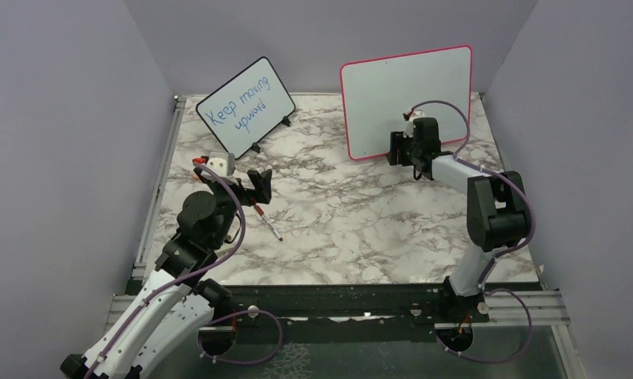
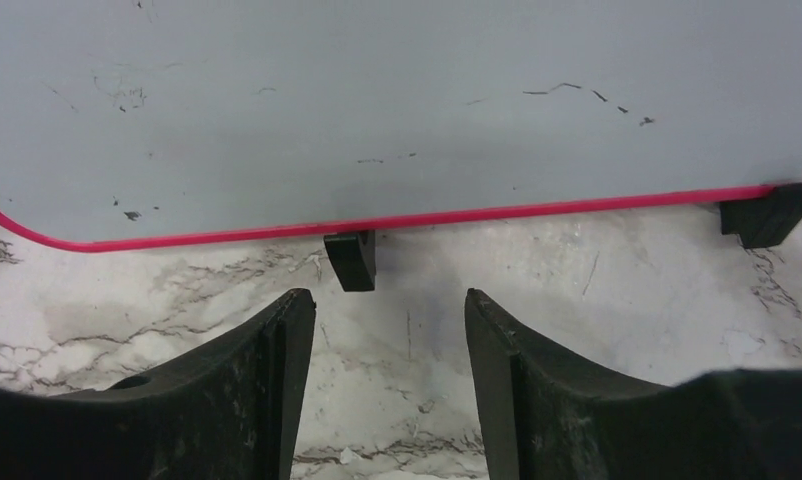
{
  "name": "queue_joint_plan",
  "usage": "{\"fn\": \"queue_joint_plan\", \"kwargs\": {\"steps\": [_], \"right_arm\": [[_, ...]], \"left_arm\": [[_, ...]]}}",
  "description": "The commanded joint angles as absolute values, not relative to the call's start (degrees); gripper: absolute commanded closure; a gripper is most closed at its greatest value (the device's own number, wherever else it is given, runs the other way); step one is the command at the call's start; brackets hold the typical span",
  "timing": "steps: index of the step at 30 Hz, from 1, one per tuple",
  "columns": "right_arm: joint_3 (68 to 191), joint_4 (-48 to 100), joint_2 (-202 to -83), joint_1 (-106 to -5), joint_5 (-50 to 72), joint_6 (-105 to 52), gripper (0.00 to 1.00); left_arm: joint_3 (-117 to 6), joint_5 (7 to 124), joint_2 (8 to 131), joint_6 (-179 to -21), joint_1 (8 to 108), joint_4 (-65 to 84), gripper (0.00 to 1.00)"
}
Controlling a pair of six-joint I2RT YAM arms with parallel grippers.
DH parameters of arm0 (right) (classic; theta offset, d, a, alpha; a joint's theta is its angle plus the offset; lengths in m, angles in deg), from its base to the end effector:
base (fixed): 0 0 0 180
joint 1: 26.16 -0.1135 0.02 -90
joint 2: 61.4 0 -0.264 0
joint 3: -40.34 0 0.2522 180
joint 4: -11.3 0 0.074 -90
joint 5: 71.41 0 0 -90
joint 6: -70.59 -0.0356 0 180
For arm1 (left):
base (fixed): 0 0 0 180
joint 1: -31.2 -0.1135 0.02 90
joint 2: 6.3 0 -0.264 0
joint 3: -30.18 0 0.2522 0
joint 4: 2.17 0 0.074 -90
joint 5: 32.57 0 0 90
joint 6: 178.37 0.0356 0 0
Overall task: Write a sentence on the whiteboard
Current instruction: Move the whiteboard stand to the center of the board.
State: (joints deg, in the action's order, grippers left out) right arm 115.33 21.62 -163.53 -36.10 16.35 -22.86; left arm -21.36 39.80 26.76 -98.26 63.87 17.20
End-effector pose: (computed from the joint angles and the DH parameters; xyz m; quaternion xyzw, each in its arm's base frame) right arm 0.3808 0.0682 0.1899 -0.0594 0.8946 0.0690 0.4375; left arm 0.1286 -0.0697 0.3358 0.0337 0.7115 -0.1499 0.6857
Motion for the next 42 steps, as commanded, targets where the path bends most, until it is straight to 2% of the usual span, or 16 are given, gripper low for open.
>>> {"fn": "queue_joint_plan", "kwargs": {"steps": [1, 14, 23, 26, 33, 42], "right_arm": [[118.71, 20.17, -166.77, -37.12, 14.82, -23.31, 0.43], [123.08, 19.68, -172.81, -37.76, 14.51, -24.15, 0.62], [121.42, 20.24, -171.69, -39.41, 15.41, -24.23, 0.88], [118.57, 20.01, -169.24, -40.62, 15.85, -24.63, 0.94], [110.66, 19.76, -162.7, -45.26, 16.83, -26.49, 0.99], [101.43, 18.31, -154.31, -54.63, 22.07, -31.43, 0.99]], "left_arm": [[-21.0, 38.88, 26.98, -97.47, 64.02, 15.52, 0.01], [-20.86, 38.97, 27.63, -97.26, 64.06, 15.34, 0.01], [-20.69, 38.7, 27.25, -97.15, 64.06, 15.37, 0.01], [-20.6, 38.79, 27.18, -97.16, 64.03, 15.35, 0.01], [-20.62, 38.21, 26.49, -97.35, 64.06, 15.47, 0.01], [-20.77, 37.68, 25.84, -97.43, 63.98, 15.89, 0.01]]}}
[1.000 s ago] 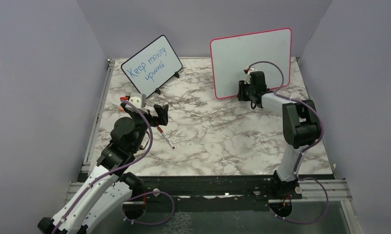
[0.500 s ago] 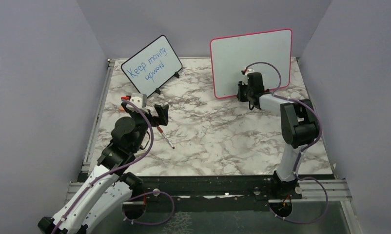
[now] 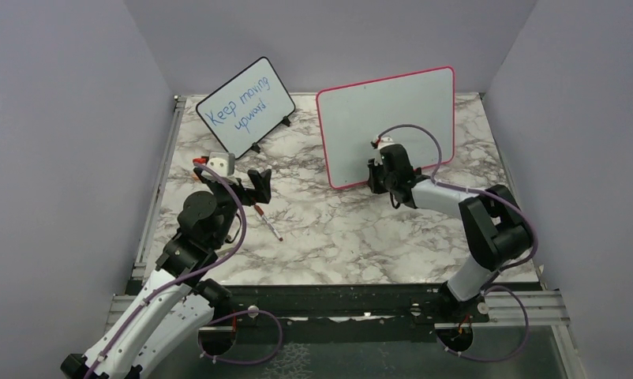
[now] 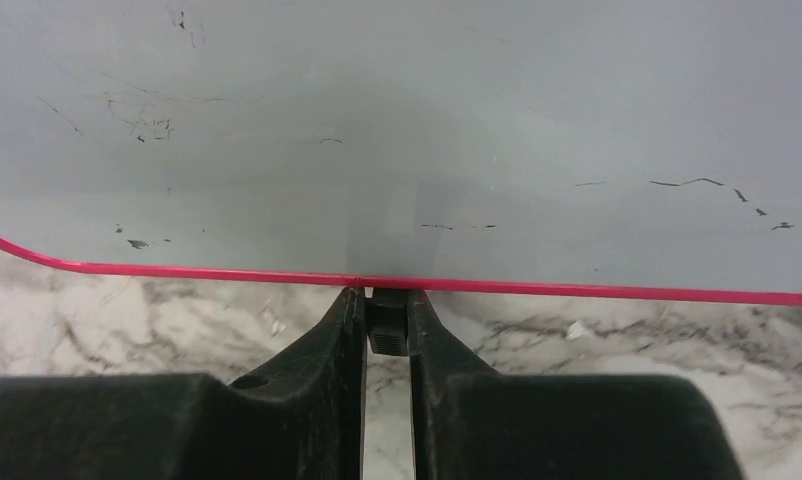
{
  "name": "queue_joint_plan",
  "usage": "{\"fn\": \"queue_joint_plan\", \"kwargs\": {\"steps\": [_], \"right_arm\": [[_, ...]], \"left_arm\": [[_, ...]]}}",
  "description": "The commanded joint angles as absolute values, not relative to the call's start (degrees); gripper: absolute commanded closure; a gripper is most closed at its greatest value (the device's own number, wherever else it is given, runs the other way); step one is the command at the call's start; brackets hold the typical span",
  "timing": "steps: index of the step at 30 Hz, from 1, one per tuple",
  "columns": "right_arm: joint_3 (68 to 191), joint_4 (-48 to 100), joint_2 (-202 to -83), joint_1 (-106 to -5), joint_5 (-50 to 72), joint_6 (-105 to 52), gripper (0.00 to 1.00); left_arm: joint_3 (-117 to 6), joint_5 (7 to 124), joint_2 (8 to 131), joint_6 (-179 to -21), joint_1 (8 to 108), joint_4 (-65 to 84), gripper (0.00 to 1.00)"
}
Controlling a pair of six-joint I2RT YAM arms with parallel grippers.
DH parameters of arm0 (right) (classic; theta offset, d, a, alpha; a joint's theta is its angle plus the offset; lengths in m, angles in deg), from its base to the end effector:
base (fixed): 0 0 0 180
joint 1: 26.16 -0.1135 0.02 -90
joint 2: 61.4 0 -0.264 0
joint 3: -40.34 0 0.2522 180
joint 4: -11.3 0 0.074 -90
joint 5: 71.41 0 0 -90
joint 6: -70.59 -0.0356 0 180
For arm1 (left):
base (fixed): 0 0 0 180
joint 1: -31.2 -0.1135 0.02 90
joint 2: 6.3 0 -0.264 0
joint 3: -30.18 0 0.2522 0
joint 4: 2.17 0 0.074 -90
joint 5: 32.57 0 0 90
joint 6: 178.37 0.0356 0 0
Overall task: Write a sentence on the whiteboard
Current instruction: Move the whiteboard stand to the center of the board.
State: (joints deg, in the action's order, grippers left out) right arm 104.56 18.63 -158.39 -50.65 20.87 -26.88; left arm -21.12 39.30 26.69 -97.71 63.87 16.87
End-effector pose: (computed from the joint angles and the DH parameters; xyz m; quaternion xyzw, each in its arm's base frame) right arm 0.3173 0.1430 0.1685 -0.1258 0.8978 0.0988 0.4104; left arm 0.1287 -0.0694 0.3351 0.0337 0.7106 -0.1440 0.6879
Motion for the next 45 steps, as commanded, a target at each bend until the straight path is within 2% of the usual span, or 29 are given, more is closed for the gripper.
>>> {"fn": "queue_joint_plan", "kwargs": {"steps": [1, 11, 28, 30, 34, 39, 45], "right_arm": [[100.49, 17.93, -153.48, -55.93, 22.4, -32.17, 0.99], [94.88, 15.36, -148.85, -67.97, 30.22, -39.71, 0.99], [92.52, 15.88, -145.47, -73.61, 33.97, -42.69, 0.93], [92.3, 15.96, -145.08, -74.02, 34.84, -42.92, 0.87], [92.07, 17.03, -142.84, -74.21, 36.44, -43.01, 0.67], [92.03, 20.05, -137.34, -74.27, 39.71, -42.33, 0.46], [92.25, 25.82, -129.22, -74.17, 45.56, -40.81, 0.27]], "left_arm": [[-20.77, 37.58, 25.74, -97.42, 63.94, 15.94, 0.01], [-21.35, 33.44, 24.84, -98.45, 63.89, 17.45, 0.01], [-21.53, 30.22, 23.65, -101.15, 63.15, 18.07, 0.01], [-21.9, 30.69, 24.11, -100.95, 63.03, 18.22, 0.01], [-22.76, 28.59, 25.58, -101.63, 62.68, 19.13, 0.01], [-22.97, 32.36, 27.69, -100.46, 62.2, 19.09, 0.01], [-23.4, 26.23, 30.81, -104.98, 61.96, 20.26, 0.01]]}}
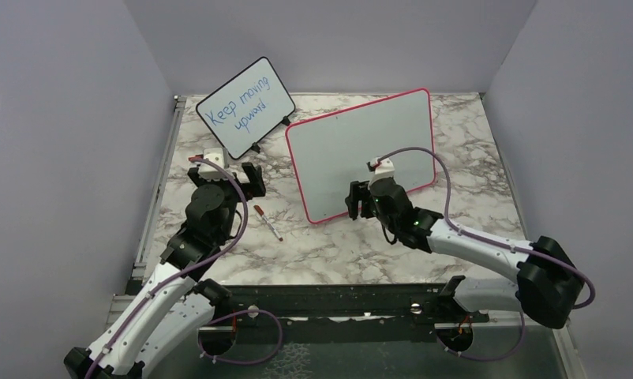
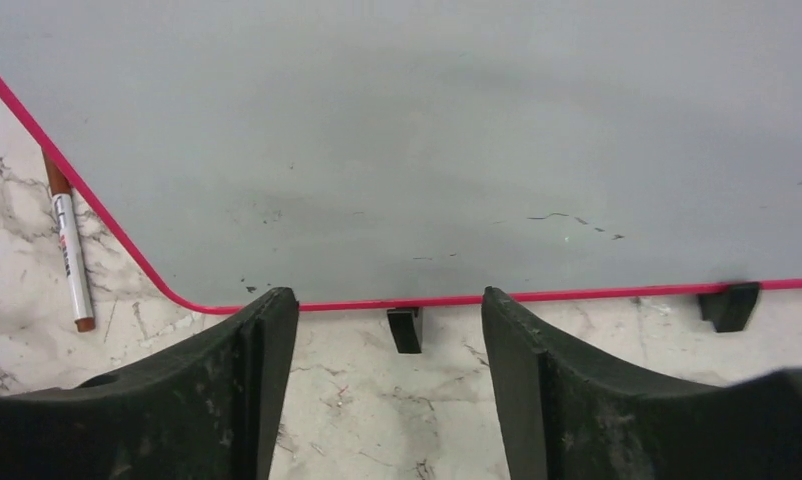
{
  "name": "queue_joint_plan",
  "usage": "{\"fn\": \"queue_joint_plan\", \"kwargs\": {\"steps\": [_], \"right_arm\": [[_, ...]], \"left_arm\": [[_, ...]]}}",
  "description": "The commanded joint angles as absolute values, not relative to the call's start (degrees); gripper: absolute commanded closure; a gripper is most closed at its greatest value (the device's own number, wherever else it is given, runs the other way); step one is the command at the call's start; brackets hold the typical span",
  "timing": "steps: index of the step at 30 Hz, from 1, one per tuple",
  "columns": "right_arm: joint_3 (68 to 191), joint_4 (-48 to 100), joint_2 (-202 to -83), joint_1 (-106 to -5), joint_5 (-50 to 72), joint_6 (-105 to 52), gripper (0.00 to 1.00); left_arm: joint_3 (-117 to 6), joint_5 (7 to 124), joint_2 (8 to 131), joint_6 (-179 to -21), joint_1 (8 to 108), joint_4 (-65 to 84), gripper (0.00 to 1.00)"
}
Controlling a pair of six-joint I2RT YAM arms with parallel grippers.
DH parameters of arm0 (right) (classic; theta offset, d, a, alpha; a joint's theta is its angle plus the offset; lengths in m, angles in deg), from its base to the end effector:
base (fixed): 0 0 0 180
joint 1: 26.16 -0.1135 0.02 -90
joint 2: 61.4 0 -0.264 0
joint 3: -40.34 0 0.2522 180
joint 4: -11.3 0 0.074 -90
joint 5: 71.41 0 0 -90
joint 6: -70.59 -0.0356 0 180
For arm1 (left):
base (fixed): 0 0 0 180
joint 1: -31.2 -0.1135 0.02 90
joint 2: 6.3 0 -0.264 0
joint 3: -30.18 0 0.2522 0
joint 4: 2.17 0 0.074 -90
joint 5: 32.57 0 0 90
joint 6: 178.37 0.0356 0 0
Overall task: Write a sentence on the whiteboard
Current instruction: Move the whiteboard stand to the center of the board, then open the whiteboard marker at the center of the board.
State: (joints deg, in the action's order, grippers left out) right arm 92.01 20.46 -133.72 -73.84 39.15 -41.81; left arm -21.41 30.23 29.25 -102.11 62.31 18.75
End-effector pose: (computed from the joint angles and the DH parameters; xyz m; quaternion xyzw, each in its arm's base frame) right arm 0.1903 0.1904 0.2227 -0.0990 0.8503 0.1569 0.4926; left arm 0.1393 -0.0651 0.3277 -0.0491 0.7317 -0.0907 0.6738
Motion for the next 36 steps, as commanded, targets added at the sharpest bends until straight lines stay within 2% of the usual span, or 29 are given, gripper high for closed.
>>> {"fn": "queue_joint_plan", "kwargs": {"steps": [1, 4, 5, 7, 8, 18, 27, 31, 36], "right_arm": [[92.26, 27.51, -127.78, -74.21, 47.01, -40.75, 0.26], [92.3, 30.99, -123.12, -74.16, 51.24, -40.9, 0.19], [92.49, 32.47, -121.79, -74.17, 53.09, -41.53, 0.16], [92.99, 35.63, -119.41, -74.19, 55.69, -42.57, 0.01], [93.22, 37.04, -118.38, -74.22, 56.49, -42.58, 0.0], [96.77, 51.19, -111.46, -74.19, 65.7, -48.35, 0.0], [93.77, 49.71, -100.69, -74.18, 64.29, -42.72, 0.0], [92.99, 49.65, -97.8, -74.18, 65.41, -42.62, 0.0], [92.46, 50.17, -96.47, -74.23, 68.3, -43.04, 0.0]], "left_arm": [[-23.4, 26.49, 31.32, -105.07, 61.96, 20.38, 0.01], [-23.7, 26.06, 33.44, -108.17, 61.96, 22.05, 0.01], [-23.97, 26.02, 34.57, -109.4, 61.95, 22.91, 0.01], [-24.62, 25.79, 36.45, -111.63, 61.96, 24.89, 0.01], [-24.93, 25.38, 37.32, -113.14, 61.94, 25.87, 0.01], [-27.0, 27.82, 48.22, -125.56, 60.35, 37.29, 0.01], [-29.22, 43.05, 61.57, -131.61, 50.35, 44.02, 0.02], [-30.72, 45.07, 66.57, -131.8, 48.96, 44.25, 0.13], [-34.29, 47.42, 73.84, -132.05, 48.87, 45.85, 0.22]]}}
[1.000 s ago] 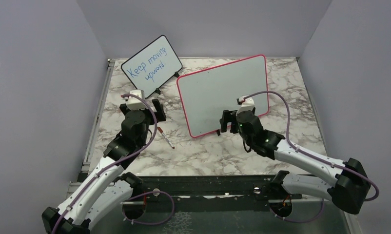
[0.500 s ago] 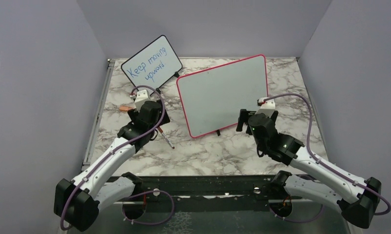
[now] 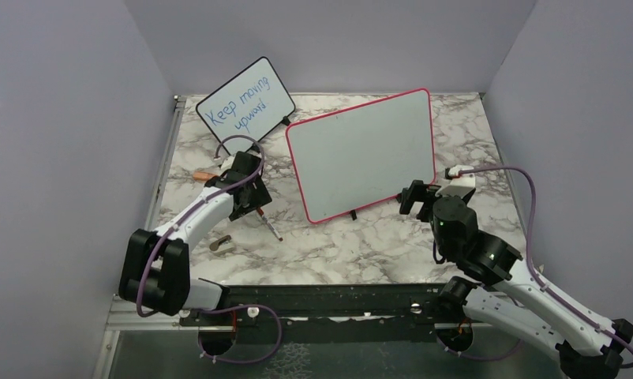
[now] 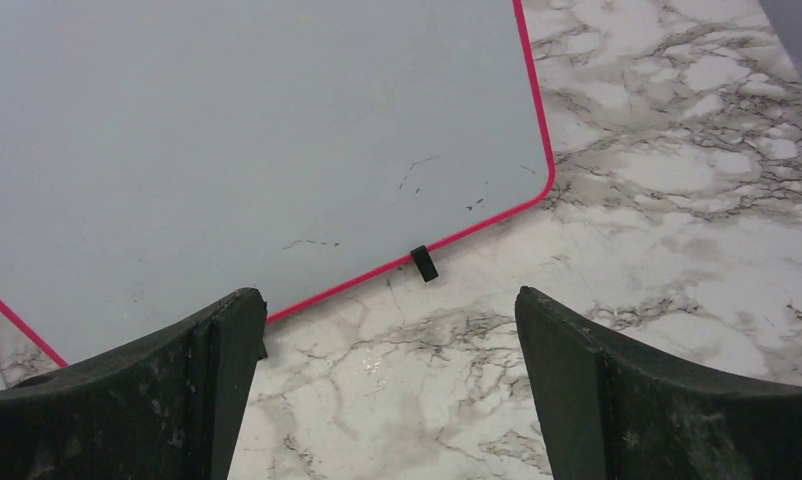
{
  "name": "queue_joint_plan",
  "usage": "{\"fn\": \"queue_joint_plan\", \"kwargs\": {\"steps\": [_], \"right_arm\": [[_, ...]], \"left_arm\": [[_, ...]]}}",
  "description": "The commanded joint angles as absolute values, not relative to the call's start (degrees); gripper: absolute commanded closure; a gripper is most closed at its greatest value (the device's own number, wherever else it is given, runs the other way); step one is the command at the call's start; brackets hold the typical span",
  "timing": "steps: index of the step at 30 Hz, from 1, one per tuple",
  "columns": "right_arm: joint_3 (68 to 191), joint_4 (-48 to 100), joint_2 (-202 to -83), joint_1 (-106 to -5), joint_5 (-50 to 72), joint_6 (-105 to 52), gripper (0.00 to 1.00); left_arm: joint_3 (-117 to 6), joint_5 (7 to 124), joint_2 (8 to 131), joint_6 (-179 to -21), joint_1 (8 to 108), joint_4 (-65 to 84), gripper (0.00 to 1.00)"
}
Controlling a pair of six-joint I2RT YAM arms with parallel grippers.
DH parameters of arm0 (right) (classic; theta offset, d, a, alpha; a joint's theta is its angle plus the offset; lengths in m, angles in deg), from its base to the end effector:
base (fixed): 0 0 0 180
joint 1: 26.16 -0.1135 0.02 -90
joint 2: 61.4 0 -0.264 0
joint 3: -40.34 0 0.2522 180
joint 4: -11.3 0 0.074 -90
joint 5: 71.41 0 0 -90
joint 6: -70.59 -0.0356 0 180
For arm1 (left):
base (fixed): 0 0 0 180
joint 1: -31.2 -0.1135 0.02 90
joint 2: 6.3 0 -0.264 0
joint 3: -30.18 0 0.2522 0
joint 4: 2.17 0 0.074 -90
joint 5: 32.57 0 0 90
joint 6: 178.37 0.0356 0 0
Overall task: Write a sentence on the whiteboard
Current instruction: Open the whiteboard marker at the center of the board.
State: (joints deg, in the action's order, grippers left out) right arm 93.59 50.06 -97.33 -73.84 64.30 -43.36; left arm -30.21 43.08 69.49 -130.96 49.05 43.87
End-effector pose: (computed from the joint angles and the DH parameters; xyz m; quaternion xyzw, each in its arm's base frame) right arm 0.1124 0.0856 0.3074 0.0575 0.7901 0.0435 0.6087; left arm 0.2409 -0.0683 0.2072 -0.2361 0.9326 -0.0186 0.2724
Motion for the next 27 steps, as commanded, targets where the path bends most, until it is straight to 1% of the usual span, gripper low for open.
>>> {"fn": "queue_joint_plan", "kwargs": {"steps": [1, 3, 5, 9, 13, 21, 27], "right_arm": [[92.4, 50.39, -96.33, -74.19, 68.99, -43.32, 0.01], [92.28, 50.94, -96.27, -74.22, 70.76, -43.95, 0.02], [92.53, 51.83, -96.27, -74.23, 72.13, -44.94, 0.03], [92.74, 52.13, -96.23, -74.2, 73.13, -45.79, 0.05], [92.83, 51.92, -96.42, -74.18, 73.4, -45.89, 0.07], [93.46, 51.66, -97.74, -74.24, 72.26, -44.78, 0.07], [93.81, 50.67, -99.35, -74.22, 69.31, -42.35, 0.08]], "left_arm": [[-35.07, 47.36, 75.2, -132.05, 48.87, 46.4, 0.23], [-36.58, 47.02, 77.68, -132.13, 48.87, 47.54, 0.26], [-37.82, 46.51, 79.8, -132.08, 48.8, 48.43, 0.31], [-39.5, 46.09, 83.11, -132.22, 48.61, 49.25, 0.43], [-40.37, 45.74, 85.43, -132.96, 48.26, 49.23, 0.57], [-40.44, 46.87, 88.7, -133.35, 47.81, 47.34, 0.66], [-38.07, 47.46, 89.56, -133.97, 47.34, 45.08, 0.76]]}}
